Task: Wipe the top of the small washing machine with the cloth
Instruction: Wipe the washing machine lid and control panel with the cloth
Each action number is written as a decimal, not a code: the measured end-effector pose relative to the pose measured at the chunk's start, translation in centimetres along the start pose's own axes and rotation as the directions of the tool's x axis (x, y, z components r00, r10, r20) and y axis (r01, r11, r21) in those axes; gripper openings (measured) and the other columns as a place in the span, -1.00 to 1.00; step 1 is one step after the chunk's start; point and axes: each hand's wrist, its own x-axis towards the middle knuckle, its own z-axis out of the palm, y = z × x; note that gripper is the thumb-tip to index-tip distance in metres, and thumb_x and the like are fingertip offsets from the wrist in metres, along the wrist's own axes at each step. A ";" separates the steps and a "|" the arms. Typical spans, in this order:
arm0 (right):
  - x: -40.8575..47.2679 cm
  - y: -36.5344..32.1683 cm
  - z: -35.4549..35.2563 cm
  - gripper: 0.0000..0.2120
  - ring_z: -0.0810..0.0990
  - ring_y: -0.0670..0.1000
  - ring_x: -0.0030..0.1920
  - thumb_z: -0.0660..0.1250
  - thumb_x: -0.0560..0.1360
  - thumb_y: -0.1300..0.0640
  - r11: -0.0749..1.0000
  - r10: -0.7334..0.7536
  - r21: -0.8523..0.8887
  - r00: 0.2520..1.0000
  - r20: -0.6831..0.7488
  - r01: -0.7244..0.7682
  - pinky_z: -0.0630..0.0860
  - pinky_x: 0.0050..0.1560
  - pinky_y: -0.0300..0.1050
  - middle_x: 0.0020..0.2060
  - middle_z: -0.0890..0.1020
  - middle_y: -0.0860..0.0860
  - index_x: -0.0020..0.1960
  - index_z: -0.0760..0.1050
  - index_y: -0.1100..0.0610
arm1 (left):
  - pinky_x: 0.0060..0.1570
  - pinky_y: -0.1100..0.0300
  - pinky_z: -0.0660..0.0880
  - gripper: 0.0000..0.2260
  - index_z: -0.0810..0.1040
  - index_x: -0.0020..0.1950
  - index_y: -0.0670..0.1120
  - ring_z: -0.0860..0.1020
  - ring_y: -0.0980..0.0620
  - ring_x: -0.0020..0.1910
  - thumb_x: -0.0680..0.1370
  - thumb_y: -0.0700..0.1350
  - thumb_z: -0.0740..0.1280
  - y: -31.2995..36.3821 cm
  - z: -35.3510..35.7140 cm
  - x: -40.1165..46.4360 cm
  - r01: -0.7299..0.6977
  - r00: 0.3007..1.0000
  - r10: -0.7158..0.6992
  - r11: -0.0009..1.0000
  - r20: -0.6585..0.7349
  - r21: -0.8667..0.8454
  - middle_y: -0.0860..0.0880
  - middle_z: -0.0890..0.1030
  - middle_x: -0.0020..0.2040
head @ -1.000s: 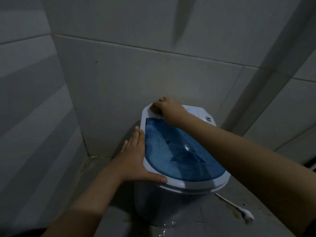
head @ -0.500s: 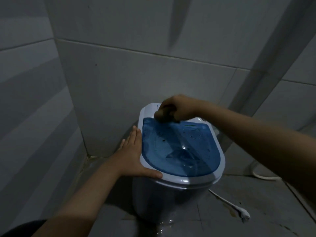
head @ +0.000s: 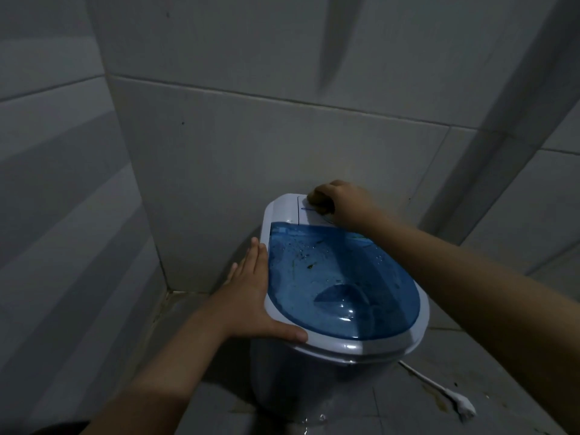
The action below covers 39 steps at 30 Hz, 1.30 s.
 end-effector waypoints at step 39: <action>-3.6 -2.9 -0.3 -0.37 0.49 0.07 0.26 0.20 0.29 0.44 0.954 -0.285 0.120 0.955 0.084 0.274 0.46 0.23 0.05 0.28 0.54 -0.01 0.25 0.49 -0.04 | 0.34 0.09 -0.34 0.32 -0.50 0.44 0.00 -0.37 0.04 0.48 0.09 0.50 0.34 0.3 0.0 -0.2 0.014 0.999 -0.014 1.000 -0.032 -0.012 -0.01 -0.50 0.47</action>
